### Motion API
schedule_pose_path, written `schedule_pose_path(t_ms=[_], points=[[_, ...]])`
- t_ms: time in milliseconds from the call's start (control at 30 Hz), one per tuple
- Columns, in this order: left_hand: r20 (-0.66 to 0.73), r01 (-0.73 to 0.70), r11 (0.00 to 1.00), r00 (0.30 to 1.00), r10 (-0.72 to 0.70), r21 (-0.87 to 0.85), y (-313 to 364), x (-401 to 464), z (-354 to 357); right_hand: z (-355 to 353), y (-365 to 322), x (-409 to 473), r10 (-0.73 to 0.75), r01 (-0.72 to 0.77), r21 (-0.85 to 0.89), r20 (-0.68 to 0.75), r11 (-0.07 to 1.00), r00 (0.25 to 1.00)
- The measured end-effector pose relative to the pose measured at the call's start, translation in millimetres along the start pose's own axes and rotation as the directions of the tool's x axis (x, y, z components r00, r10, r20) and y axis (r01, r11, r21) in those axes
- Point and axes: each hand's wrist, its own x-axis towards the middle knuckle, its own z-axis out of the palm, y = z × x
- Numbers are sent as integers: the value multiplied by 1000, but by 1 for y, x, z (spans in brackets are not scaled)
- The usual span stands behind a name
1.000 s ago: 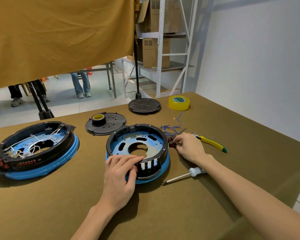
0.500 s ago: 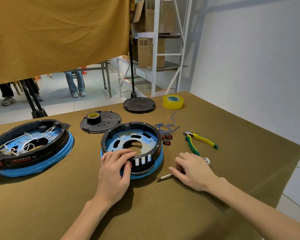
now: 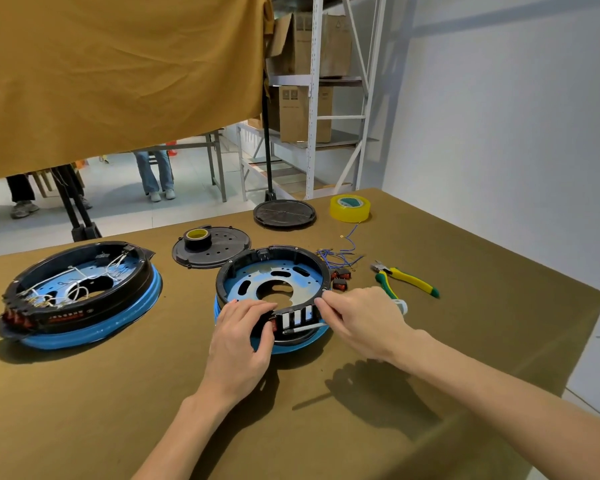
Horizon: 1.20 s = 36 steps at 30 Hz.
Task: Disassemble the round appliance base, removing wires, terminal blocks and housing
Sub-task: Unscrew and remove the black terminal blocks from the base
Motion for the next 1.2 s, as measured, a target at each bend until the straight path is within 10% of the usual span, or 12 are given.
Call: schedule_pose_path(t_ms=[367, 1200], points=[[-32, -53, 997, 998, 51, -64, -9, 2, -2, -3, 8, 37, -168, 146, -406, -21, 902, 986], [-3, -26, 997, 1000, 26, -71, -10, 5, -1, -1, -4, 45, -150, 188, -531, 113, 826, 982]])
